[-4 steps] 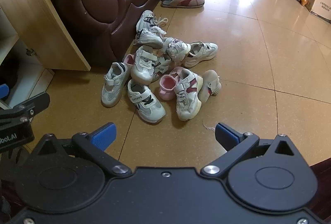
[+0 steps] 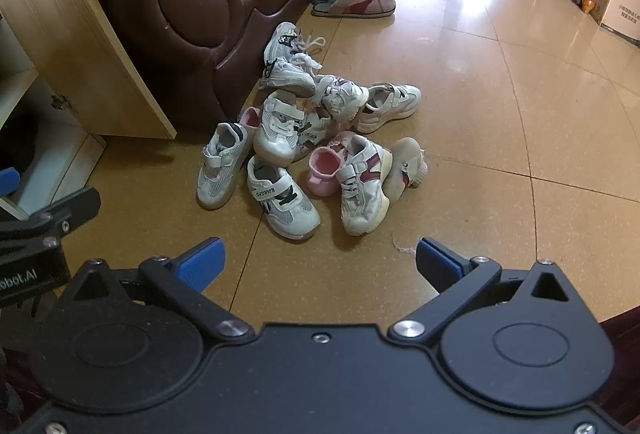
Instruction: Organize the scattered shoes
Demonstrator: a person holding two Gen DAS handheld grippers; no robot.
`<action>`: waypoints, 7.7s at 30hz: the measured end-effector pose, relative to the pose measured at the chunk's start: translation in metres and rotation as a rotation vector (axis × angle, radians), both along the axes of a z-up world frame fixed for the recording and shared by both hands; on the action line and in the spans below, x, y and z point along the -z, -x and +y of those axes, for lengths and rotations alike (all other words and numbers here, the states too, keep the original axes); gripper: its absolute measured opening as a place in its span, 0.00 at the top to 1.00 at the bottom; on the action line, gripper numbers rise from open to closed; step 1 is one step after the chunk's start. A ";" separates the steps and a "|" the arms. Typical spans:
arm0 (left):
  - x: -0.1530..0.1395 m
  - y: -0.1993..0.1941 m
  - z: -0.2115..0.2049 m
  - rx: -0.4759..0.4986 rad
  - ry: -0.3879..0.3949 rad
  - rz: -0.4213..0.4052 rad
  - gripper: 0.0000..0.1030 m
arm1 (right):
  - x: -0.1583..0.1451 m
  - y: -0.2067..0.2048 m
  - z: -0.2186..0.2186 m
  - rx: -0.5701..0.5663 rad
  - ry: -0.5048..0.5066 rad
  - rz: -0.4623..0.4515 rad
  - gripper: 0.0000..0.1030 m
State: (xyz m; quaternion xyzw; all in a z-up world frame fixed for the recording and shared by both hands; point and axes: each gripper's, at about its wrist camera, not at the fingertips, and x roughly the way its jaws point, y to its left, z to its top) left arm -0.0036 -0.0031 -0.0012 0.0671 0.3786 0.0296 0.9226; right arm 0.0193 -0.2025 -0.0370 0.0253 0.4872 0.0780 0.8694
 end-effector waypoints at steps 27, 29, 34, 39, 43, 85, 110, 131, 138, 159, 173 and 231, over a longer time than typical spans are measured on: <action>0.005 0.006 0.001 -0.026 -0.003 0.039 0.00 | 0.005 0.008 0.003 0.005 -0.018 0.034 0.00; 0.006 0.007 0.000 -0.024 -0.009 0.041 0.00 | 0.005 0.008 0.003 0.006 -0.020 0.035 0.00; 0.008 0.008 -0.001 -0.027 -0.010 0.041 0.00 | 0.005 0.007 0.000 0.007 -0.023 0.037 0.00; 0.008 0.009 -0.001 -0.029 -0.003 0.040 0.00 | 0.002 0.006 0.000 0.008 -0.027 0.040 0.00; 0.009 0.008 -0.001 -0.030 -0.003 0.042 0.00 | 0.002 0.006 0.001 0.008 -0.027 0.038 0.00; 0.008 -0.007 0.024 -0.016 0.203 -0.010 0.00 | -0.025 -0.001 -0.010 -0.084 -0.028 -0.102 0.00; 0.113 -0.131 0.083 -0.068 0.170 0.095 0.29 | 0.031 -0.144 -0.022 -0.138 -0.126 -0.038 0.34; 0.236 -0.252 0.088 -0.057 0.207 0.233 0.41 | 0.161 -0.187 0.032 -0.174 -0.118 0.114 0.37; 0.267 -0.271 0.095 -0.060 0.217 0.285 0.41 | 0.185 -0.194 0.044 -0.219 -0.135 0.111 0.37; 0.282 -0.280 0.100 -0.028 0.225 0.239 0.35 | 0.228 -0.217 0.085 -0.321 -0.134 0.115 0.58; 0.271 -0.268 0.100 0.002 0.325 0.222 0.89 | 0.232 -0.213 0.082 -0.294 -0.114 0.123 0.58; 0.254 -0.144 0.156 -0.097 0.133 0.558 0.23 | 0.207 -0.136 0.147 -0.214 -0.271 0.076 0.81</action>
